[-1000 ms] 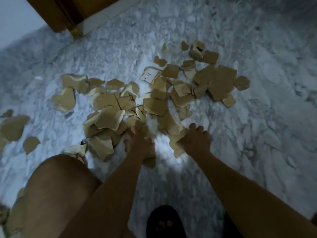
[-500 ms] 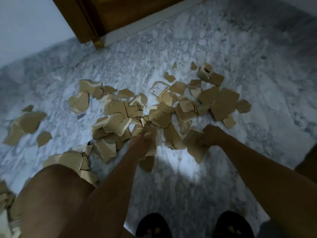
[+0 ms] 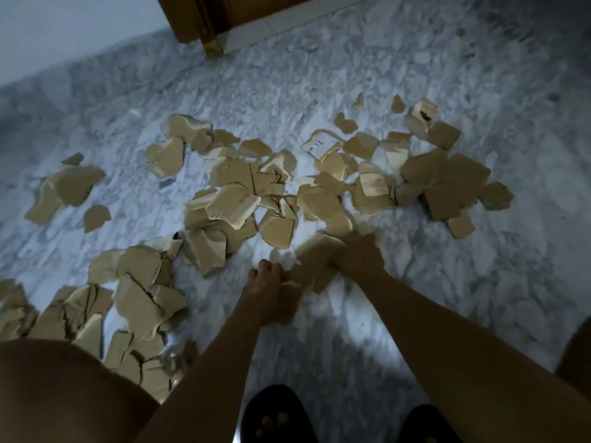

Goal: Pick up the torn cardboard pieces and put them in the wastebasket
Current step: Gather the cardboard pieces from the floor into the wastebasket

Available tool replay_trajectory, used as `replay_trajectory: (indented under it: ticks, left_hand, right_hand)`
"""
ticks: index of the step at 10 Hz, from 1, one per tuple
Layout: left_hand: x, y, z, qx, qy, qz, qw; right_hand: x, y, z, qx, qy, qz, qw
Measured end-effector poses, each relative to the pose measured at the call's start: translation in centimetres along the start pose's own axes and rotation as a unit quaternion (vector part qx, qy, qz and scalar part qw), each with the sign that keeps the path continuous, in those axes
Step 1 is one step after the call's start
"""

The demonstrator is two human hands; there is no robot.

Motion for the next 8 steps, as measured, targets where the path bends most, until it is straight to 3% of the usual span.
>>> replay_trajectory:
  ticks: [1, 2, 4, 5, 6, 7, 8]
  left_hand:
    - [-0.5, -0.1, 0.1, -0.012, 0.050, -0.085, 0.995]
    - [-1.6, -0.1, 0.8, 0.014, 0.042, -0.001, 0.999]
    - [-4.7, 2.1, 2.4, 0.042, -0.007, -0.020, 0.999]
    - [-7.8, 4.4, 3.7, 0.034, -0.084, -0.018, 0.996]
    - [-11.0, 5.5, 5.3, 0.050, -0.120, -0.013, 0.991]
    - [-14.2, 3.7, 6.6, 0.087, -0.146, 0.056, 0.984]
    - [-16.4, -0.5, 7.2, 0.088, -0.173, 0.155, 0.969]
  right_hand:
    - [-0.8, 0.0, -0.1, 0.007, 0.004, 0.052, 0.999]
    - [-1.4, 0.8, -0.4, 0.059, 0.015, 0.082, 0.995]
    - [-3.3, 6.6, -2.0, 0.224, 0.071, 0.040, 0.971]
    - [-5.5, 10.8, -1.3, 0.218, 0.019, 0.094, 0.971]
    - [-7.6, 15.4, 0.0, 0.120, 0.006, 0.125, 0.985]
    - [-10.6, 19.3, 1.2, 0.013, 0.008, 0.072, 0.997]
    - [-13.8, 19.9, 1.4, -0.024, -0.019, -0.078, 0.997]
Point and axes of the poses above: each hand's wrist, its own z-axis towards the middle knuckle, its own y-axis out of the back of the hand, x = y × z, the point moved 6 cm from there along z, towards the middle knuckle, and after that the axes turned 1 degree about -y, right-handed, at the moved point
